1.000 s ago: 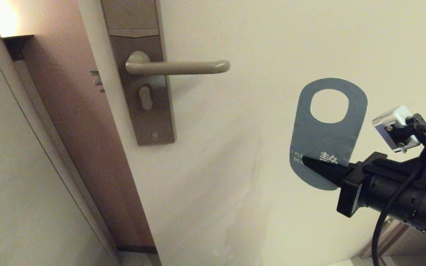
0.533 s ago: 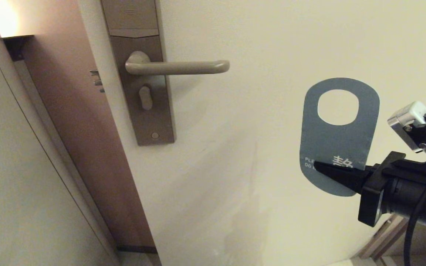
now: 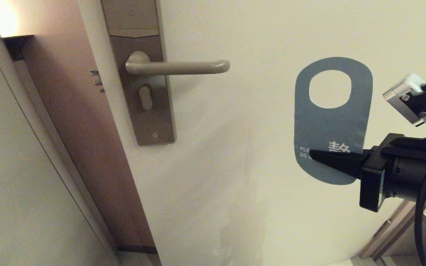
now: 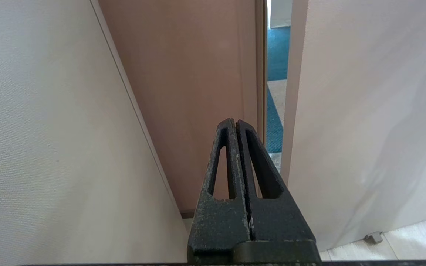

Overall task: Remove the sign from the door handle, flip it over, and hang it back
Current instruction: Hang the sign back with the other side facing out

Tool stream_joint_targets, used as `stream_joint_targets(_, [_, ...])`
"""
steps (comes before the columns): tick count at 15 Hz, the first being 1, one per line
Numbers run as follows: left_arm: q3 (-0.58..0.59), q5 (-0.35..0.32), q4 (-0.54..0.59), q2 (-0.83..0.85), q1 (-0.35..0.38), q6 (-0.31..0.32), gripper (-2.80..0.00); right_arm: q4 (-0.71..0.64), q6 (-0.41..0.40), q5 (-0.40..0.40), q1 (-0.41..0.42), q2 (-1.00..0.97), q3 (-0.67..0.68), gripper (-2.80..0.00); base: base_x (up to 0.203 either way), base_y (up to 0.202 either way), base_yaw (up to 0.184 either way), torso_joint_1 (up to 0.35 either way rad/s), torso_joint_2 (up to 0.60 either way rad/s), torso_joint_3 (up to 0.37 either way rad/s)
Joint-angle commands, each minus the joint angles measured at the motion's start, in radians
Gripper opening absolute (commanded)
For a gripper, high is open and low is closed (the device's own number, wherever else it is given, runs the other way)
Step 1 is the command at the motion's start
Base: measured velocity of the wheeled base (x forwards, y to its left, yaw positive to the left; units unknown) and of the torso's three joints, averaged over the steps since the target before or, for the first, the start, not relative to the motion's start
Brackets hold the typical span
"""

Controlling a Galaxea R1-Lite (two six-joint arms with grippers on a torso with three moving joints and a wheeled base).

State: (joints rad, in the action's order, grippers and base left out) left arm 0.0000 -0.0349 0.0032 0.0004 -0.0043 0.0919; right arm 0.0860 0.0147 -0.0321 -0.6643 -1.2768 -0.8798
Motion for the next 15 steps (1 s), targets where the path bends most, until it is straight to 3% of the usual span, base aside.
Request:
stream_joint_targets(1, [0.0, 0.0, 0.0, 0.0, 0.0, 0.0, -2.8, 0.003, -0.001, -0.008, -0.003, -0.021, -0.009, -2.8, 0.0, 0.0, 0.0, 0.0, 0.0, 0.0])
stream_joint_targets(6, [0.0, 0.0, 0.0, 0.0, 0.0, 0.0, -2.8, -0.005, -0.002, -0.161, -0.078, -0.077, -0.08, -2.8, 0.0, 0.0, 0.0, 0.0, 0.0, 0.0])
stream_joint_targets(11, [0.0, 0.0, 0.0, 0.0, 0.0, 0.0, -2.8, -0.05, 0.004, -0.339, -0.208, -0.167, -0.219, -2.8, 0.0, 0.0, 0.0, 0.0, 0.0, 0.0])
stream_joint_targets(15, [0.0, 0.0, 0.0, 0.0, 0.0, 0.0, -2.8, -0.045, 0.019, -0.432, -0.291, -0.236, -0.303, -2.8, 0.0, 0.0, 0.0, 0.0, 0.0, 0.0])
